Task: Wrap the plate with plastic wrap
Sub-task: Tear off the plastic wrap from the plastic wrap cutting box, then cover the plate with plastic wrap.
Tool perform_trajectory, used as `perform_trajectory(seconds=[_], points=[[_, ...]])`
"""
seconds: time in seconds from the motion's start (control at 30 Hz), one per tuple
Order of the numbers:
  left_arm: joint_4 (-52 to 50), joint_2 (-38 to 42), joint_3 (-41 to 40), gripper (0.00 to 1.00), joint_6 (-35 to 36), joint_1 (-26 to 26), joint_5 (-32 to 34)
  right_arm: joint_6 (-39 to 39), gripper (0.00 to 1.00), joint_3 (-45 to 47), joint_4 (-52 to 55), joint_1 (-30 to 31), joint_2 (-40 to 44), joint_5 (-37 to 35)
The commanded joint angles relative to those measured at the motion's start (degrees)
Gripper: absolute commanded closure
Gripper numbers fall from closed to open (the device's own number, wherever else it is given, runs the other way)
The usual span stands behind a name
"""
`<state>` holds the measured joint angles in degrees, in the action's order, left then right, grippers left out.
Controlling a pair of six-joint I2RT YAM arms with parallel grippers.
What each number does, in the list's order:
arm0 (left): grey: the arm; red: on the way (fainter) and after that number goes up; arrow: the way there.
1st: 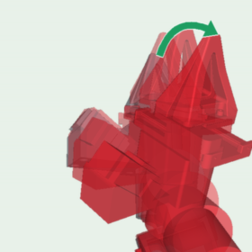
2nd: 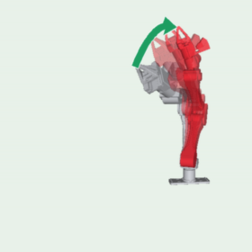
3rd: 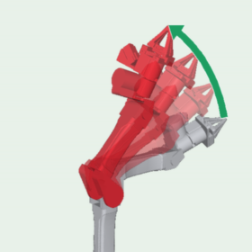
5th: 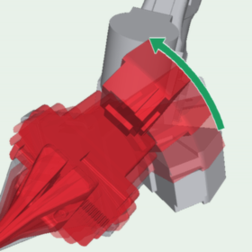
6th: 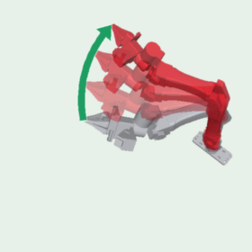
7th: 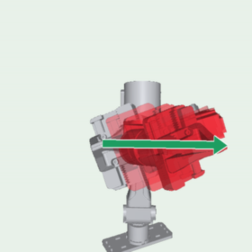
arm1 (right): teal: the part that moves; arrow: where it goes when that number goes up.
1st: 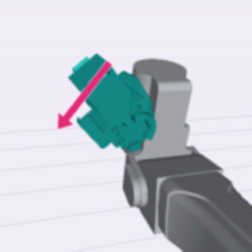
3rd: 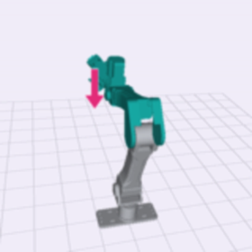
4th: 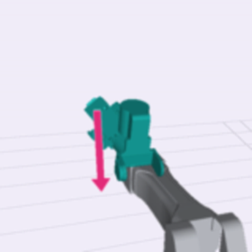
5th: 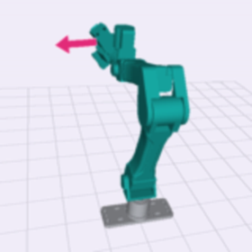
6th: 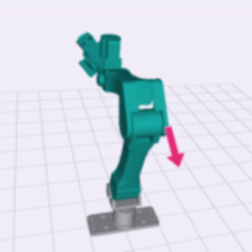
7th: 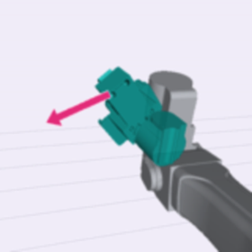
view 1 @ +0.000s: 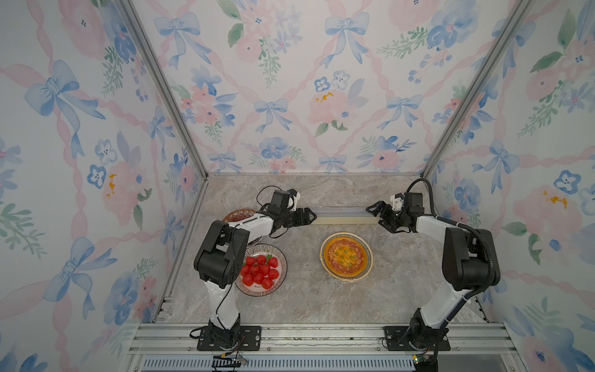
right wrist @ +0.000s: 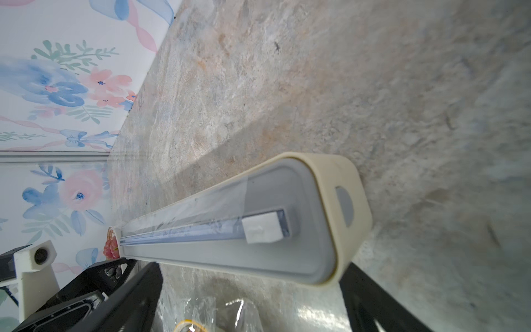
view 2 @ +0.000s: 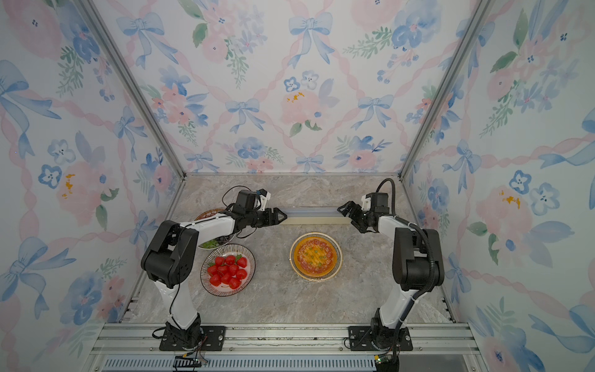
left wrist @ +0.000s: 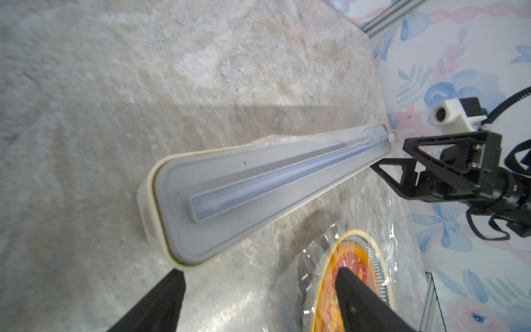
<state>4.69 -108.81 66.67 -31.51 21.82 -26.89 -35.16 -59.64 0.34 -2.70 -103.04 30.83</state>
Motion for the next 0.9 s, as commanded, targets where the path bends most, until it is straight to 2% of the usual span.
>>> perform_trajectory(seconds=[0.0, 0.17, 0.27, 0.4, 0.6, 0.73, 0.87], points=[[0.2, 0.5, 0.7, 0.17, 2.5, -1.4, 1.0, 1.4, 0.03, -0.6, -0.5, -0.7, 1.5, -3.2], [-1.1, 10.2, -4.6, 0.19, 5.2, -2.1, 3.6, 12.1, 0.03, -0.5, 9.5, 0.7, 11.8, -8.7], [-1.2, 15.8, -9.7, 0.22, 4.4, -1.4, 2.3, 17.4, 0.02, 0.1, 15.3, 3.5, 16.0, -8.7], [-1.1, 19.5, -13.7, 0.26, 3.4, 2.6, 0.7, 18.9, 0.02, 2.1, 15.6, 9.6, 16.9, -6.2], [-0.8, 13.3, -9.5, 0.26, 4.4, 11.7, 0.7, 19.2, 0.02, -1.8, 13.8, 17.7, 8.9, -6.5], [-0.6, 9.3, -6.5, 0.26, 4.6, 14.3, 2.5, 18.7, 0.02, -3.8, 12.9, 19.0, 3.9, -6.6], [-0.6, 6.2, -6.1, 0.25, 4.8, 14.7, 3.3, 19.8, 0.01, -4.9, 14.8, 19.0, 0.9, -7.3]])
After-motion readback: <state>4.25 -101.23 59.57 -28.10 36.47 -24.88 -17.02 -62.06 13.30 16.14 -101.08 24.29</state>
